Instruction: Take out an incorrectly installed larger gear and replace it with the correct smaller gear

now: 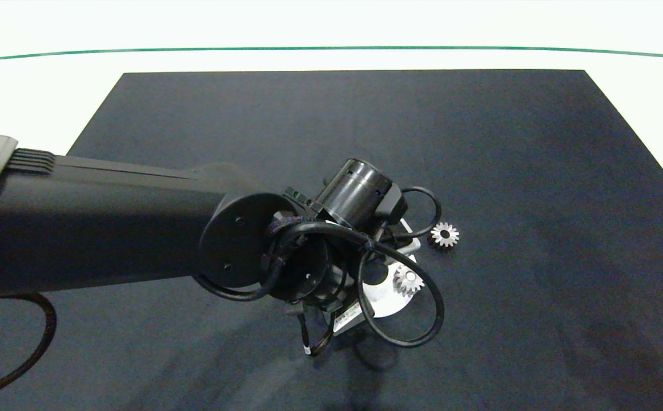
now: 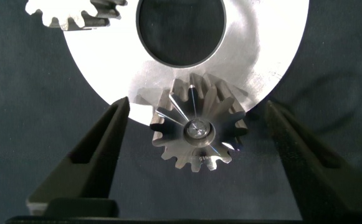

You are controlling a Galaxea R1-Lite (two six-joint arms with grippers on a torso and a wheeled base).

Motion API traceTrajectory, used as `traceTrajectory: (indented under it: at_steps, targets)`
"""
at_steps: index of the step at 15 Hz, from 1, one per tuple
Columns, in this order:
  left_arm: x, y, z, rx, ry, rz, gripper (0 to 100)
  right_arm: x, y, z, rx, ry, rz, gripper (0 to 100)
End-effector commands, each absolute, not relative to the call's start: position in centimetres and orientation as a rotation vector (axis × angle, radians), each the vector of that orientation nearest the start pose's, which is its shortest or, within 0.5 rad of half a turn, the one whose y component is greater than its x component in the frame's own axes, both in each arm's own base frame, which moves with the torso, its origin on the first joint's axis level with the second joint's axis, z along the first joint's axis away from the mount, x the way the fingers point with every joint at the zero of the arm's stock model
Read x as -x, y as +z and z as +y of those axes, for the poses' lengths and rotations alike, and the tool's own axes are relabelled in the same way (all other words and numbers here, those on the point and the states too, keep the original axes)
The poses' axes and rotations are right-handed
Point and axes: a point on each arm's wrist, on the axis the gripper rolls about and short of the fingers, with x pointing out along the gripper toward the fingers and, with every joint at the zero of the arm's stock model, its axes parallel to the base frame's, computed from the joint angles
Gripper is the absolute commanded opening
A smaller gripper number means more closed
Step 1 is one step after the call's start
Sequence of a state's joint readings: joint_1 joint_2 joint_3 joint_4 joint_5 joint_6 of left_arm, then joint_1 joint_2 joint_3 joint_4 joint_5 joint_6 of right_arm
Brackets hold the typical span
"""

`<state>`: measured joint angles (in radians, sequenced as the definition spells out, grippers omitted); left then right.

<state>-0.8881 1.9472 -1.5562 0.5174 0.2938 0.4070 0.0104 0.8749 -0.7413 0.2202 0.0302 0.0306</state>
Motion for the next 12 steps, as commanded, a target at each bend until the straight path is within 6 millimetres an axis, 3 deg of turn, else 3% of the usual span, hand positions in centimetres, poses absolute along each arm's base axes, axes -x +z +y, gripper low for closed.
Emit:
traceTrajectory:
  at_steps: [1,12]
  targets:
    - [-23.43,20.20,-27.69,-0.891,-0.710,0.656,78,-8.61,24.64,0.16,-0.034,0.036,0.352,100]
    - [-23.40,20.05,-27.65,-0.895,-0.710,0.661,57,-8.49,24.67,0.16,-0.034,0.036,0.349,100]
